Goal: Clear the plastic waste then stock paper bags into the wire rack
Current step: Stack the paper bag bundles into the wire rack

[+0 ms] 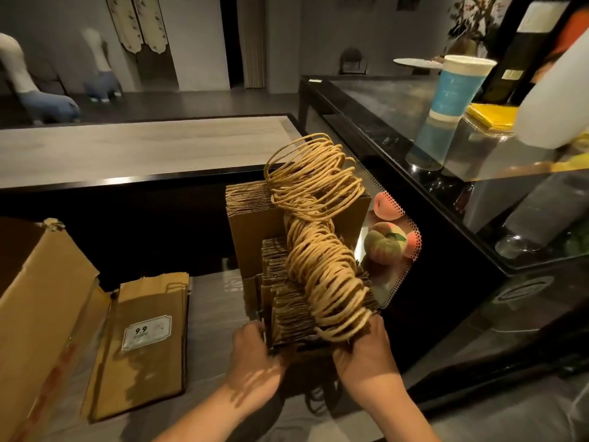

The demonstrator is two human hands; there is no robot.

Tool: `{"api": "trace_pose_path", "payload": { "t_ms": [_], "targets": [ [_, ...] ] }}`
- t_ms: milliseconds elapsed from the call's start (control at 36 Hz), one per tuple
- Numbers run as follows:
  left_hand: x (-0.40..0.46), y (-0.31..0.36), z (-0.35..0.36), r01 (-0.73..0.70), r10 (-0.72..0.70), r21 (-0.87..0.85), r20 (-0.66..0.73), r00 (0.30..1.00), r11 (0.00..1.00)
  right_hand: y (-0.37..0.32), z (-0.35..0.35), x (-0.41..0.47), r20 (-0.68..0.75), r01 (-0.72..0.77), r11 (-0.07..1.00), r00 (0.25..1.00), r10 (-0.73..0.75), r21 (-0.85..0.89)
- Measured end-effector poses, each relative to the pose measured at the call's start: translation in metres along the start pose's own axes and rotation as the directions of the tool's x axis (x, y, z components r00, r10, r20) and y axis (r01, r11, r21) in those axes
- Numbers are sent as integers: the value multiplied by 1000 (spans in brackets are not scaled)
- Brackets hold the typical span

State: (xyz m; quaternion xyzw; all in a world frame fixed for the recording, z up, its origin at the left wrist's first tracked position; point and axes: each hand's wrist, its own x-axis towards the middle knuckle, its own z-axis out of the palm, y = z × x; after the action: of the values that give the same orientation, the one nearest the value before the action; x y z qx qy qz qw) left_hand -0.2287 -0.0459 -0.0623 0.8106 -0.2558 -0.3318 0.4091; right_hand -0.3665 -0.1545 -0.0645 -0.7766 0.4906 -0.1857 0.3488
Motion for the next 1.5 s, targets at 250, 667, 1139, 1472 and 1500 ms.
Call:
{"api": "trace_pose_path", "payload": {
  "t_ms": [250,667,1139,1472,1500],
  "targets": [
    [-31,30,-5,-196,218,-355,23,976,914,-13,-5,-4,-131,74,851,991,-6,520],
    [-39,14,-20,-93,160,-384,145,976,919,-31,-1,-9,-126,-77,501,924,360,862],
    [-7,-97,-131,161,-211,-179,-307,928,971,-103,152,-67,455,-380,842,871,186,384],
    [33,-164,-169,369,-401,-159,-339,851,916,-170,208,-31,619,-479,853,739,264,208],
    [34,-168,-170,390,-416,-145,-323,850,909,-173,213,-29,614,-482,857,736,285,181]
  ]
}}
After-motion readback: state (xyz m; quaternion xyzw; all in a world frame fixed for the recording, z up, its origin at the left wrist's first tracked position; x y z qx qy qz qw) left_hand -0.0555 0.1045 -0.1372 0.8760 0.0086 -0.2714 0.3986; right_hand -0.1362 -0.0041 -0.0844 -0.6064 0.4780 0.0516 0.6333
